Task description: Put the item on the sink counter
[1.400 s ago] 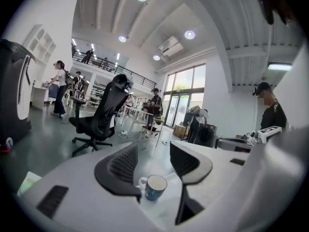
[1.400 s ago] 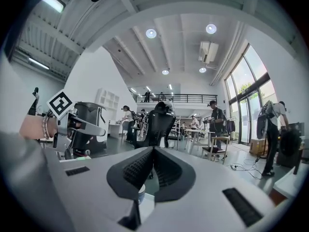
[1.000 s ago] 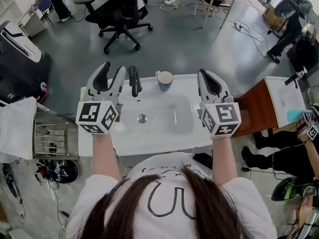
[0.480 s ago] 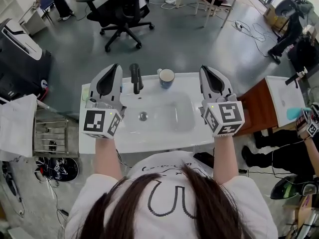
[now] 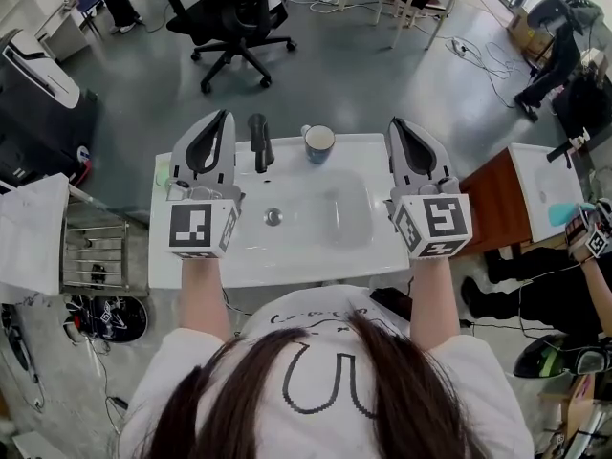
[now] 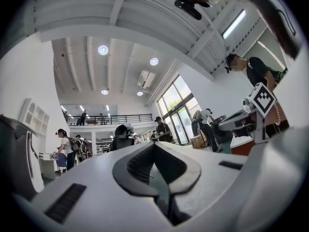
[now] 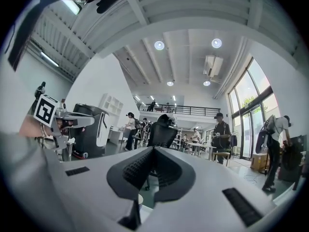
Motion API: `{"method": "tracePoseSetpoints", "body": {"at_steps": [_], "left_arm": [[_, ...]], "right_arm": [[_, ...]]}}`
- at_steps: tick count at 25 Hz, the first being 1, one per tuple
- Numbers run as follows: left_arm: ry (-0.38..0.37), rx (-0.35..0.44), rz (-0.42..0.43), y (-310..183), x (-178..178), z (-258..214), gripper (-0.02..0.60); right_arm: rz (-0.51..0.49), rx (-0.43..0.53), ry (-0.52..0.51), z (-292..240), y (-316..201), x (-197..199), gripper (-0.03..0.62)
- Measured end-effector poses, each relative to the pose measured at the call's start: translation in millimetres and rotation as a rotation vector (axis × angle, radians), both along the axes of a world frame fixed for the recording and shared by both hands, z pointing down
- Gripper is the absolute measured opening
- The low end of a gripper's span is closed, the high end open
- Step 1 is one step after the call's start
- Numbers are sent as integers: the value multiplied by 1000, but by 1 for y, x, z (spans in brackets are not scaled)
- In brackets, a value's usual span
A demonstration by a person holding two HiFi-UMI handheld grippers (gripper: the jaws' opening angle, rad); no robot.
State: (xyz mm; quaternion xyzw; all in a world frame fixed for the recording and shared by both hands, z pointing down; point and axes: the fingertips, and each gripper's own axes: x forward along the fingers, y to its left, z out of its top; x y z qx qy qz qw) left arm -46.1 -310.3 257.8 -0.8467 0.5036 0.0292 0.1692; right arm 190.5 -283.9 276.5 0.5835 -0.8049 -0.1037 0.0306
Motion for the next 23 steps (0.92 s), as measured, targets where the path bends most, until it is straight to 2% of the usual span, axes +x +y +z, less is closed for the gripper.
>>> {"method": "tracePoseSetpoints", "body": {"at_steps": [23], "left_arm": [[-19,16,-39,2,-11,-9,11]], "right_arm": [[2,54,20,-9,6,-5,28]]}}
